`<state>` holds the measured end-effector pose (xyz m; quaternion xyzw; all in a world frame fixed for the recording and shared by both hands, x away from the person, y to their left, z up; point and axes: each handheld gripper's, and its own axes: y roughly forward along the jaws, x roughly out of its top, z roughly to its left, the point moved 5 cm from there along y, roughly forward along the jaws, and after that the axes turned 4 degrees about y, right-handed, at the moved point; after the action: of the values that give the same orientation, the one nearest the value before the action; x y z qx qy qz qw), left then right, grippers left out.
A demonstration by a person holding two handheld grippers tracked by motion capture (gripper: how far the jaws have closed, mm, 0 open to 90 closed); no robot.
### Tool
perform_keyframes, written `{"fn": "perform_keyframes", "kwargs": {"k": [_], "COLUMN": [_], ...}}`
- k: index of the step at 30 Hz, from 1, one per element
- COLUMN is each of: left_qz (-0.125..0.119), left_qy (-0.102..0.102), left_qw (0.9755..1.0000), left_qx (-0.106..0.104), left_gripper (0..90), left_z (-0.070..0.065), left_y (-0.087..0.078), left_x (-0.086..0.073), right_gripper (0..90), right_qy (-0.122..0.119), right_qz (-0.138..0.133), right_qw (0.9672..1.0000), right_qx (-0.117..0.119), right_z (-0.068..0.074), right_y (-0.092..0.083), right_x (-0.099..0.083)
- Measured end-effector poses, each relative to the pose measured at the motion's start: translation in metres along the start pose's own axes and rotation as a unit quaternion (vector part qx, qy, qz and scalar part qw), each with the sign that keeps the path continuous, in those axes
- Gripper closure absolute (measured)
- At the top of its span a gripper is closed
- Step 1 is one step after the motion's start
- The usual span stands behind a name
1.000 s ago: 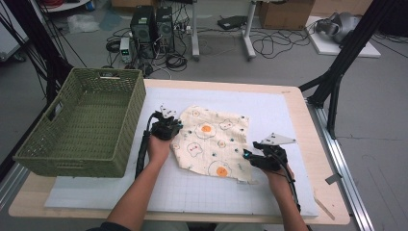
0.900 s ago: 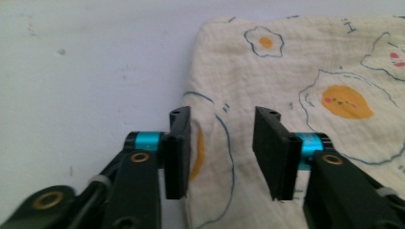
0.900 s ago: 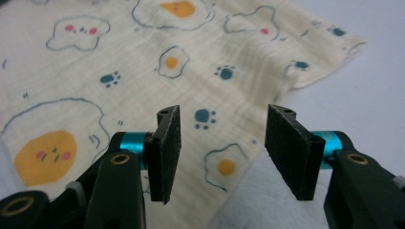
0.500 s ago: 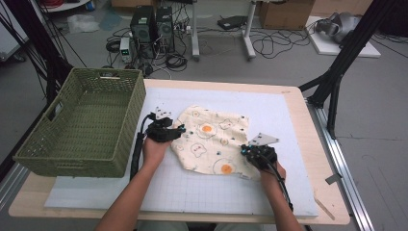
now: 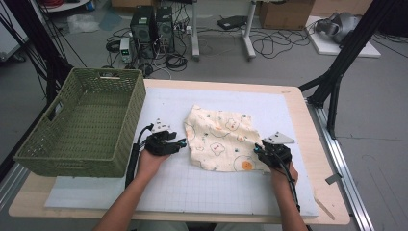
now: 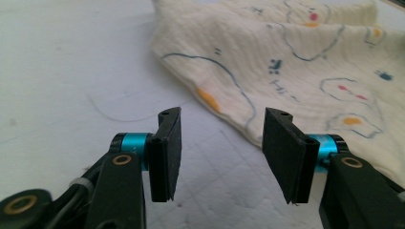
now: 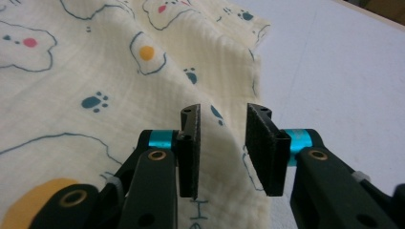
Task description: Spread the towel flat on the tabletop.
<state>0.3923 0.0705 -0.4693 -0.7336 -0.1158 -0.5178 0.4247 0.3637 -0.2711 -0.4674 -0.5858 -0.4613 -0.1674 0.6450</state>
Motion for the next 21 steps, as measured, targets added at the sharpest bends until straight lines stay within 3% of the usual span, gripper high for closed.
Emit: {"fn": "perform_keyframes", "kwargs": {"k": [3,7,8,11,15,16,17,18,19,21], "left_qz": [-0.011,-0.004,0.0,0.017,0.051,0.057,0.057,0.055,0.056,0.055], "left_qy": [-0.001,0.022,0.033,0.078,0.125,0.134,0.144,0.152,0.152,0.143], "left_qw": [0.9997,0.9976,0.9968,0.9942,0.9898,0.9886,0.9872,0.9865,0.9866,0.9877], "left_qx": [-0.022,-0.065,-0.074,-0.072,-0.046,-0.039,-0.036,-0.028,-0.017,0.029], "left_gripper": [48.6,47.2,47.2,49.7,59.1,66.3,79.5,84.8,85.4,85.7], "left_z": [-0.012,-0.034,-0.039,-0.05,-0.058,-0.059,-0.061,-0.061,-0.059,-0.047], "left_y": [0.004,0.011,0.013,0.02,0.028,0.029,0.03,0.031,0.031,0.03], "left_x": [0.004,0.006,0.005,0.002,-0.002,-0.003,-0.003,-0.002,-0.002,0.0], "right_gripper": [58.6,55.6,55.6,54.9,54.2,54.0,53.9,54.0,54.0,53.9], "right_qy": [0.008,0.015,0.015,0.012,0.005,0.001,0.0,0.0,-0.002,-0.007], "right_qz": [0.004,0.001,0.0,0.001,0.005,0.004,0.006,0.006,0.008,0.012], "right_qw": [0.9999,0.9997,0.9997,0.9996,0.9994,0.9993,0.9993,0.9992,0.999,0.9989], "right_qx": [0.008,0.018,0.02,0.026,0.034,0.036,0.038,0.04,0.044,0.045], "right_z": [-0.001,-0.001,-0.001,0.001,0.005,0.006,0.007,0.008,0.009,0.011], "right_y": [0.0,-0.001,-0.002,-0.001,0.0,0.001,0.001,0.001,0.001,0.002], "right_x": [-0.001,-0.001,-0.001,-0.001,-0.001,-0.001,-0.001,-0.001,-0.001,-0.001]}}
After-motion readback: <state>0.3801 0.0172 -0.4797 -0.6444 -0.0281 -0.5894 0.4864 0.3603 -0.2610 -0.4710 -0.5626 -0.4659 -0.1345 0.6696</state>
